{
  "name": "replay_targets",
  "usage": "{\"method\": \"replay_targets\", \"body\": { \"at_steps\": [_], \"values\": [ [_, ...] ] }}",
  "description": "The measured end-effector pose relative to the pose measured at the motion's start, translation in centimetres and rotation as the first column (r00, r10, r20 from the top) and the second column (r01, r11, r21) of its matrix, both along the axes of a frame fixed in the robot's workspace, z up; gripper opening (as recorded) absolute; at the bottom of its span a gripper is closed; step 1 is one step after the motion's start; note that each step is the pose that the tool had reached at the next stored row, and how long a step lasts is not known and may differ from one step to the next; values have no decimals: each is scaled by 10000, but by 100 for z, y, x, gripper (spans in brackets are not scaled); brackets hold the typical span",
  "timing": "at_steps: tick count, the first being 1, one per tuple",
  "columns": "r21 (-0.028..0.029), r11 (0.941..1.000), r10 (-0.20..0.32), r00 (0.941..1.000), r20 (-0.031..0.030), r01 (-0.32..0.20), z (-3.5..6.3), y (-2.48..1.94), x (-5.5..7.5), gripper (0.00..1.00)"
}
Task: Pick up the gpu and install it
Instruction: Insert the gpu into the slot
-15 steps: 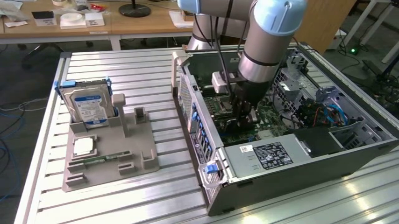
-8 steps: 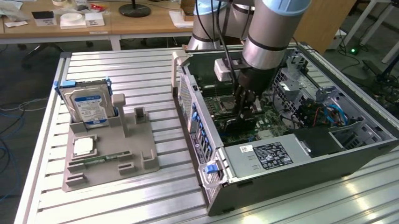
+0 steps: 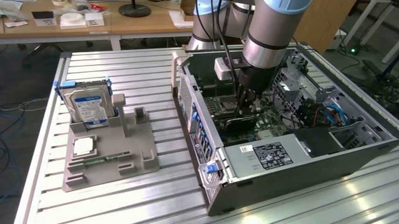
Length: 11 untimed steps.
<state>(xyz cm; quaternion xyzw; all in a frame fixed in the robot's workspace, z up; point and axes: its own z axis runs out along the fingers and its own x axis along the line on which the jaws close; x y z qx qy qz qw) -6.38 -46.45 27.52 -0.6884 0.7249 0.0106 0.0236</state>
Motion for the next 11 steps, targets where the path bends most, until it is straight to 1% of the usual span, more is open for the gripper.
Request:
{"method": "replay_targets", "body": {
  "at_steps": [1, 2, 11],
  "values": [
    [0, 10000, 0, 10000, 0, 0, 0, 0, 0, 15],
    [1, 10000, 0, 10000, 0, 0, 0, 0, 0, 10],
    [1, 10000, 0, 10000, 0, 0, 0, 0, 0, 11]
  ]
}}
